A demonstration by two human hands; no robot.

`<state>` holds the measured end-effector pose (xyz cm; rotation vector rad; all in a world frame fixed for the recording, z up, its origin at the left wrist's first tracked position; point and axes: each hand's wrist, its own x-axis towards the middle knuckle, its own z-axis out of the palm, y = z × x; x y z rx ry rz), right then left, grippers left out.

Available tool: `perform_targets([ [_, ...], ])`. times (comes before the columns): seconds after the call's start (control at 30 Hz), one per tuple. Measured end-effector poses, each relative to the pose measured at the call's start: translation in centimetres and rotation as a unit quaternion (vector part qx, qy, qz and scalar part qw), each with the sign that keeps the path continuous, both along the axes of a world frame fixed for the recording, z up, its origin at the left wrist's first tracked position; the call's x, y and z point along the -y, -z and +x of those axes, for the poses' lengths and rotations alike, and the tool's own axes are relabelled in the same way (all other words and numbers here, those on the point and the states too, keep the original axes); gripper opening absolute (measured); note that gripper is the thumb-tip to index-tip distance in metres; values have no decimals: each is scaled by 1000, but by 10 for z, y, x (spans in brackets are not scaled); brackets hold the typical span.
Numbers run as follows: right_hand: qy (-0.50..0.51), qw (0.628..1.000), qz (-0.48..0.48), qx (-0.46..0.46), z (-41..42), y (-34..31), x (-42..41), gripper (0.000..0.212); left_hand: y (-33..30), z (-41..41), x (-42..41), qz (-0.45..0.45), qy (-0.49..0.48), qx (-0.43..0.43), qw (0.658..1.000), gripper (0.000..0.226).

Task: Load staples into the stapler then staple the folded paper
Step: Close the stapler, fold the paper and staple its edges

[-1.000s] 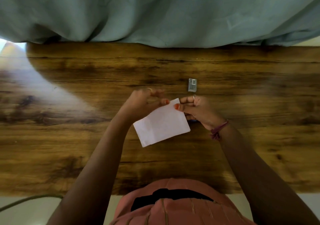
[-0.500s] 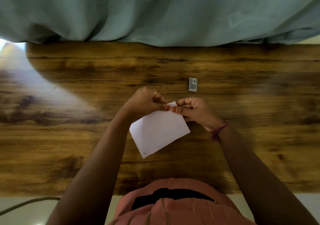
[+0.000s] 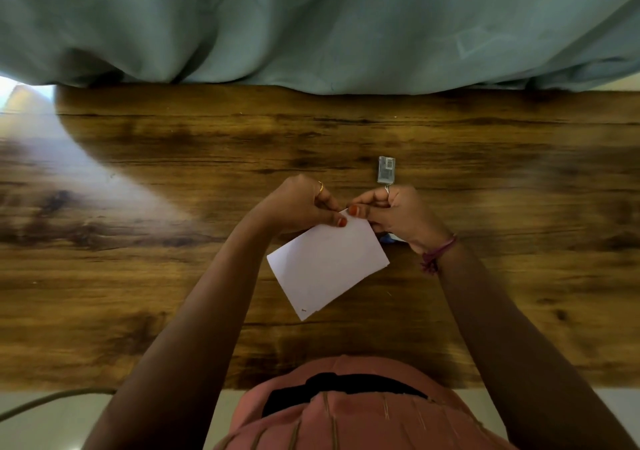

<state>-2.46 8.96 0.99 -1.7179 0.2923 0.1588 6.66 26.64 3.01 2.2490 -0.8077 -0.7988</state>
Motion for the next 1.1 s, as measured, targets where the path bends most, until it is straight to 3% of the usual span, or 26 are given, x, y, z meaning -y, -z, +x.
perform_targets([
  [0.23, 60, 998, 7, 3, -3, 0, 23, 6, 6, 10, -29, 22, 8, -41, 999, 3],
  [0.43, 128, 992, 17, 0, -11, -5, 62, 11, 18, 28, -78, 54, -8, -91, 994, 6],
  [0.63, 133, 990, 46, -16, -19, -10, 77, 27, 30, 26, -105, -86, -161, -137, 974, 7],
  [0.7, 125, 990, 67, -20, -15, -6, 63, 27, 29, 13, -89, -140, -173, -172, 960, 18],
  [0.8, 119, 987, 106, -32, -8, -1, 40, 27, 27, -8, -58, -168, -165, -254, 938, 53],
  [0.87, 113, 987, 112, -38, -4, 1, 29, 27, 30, -16, -43, -151, -153, -243, 946, 54],
  [1.0, 106, 985, 128, -54, -3, -1, 29, 24, 35, -15, -41, -162, -182, -194, 950, 19],
  [1.1, 91, 984, 136, -71, -4, -1, 32, 24, 30, -13, -40, -153, -169, -150, 962, 24],
])
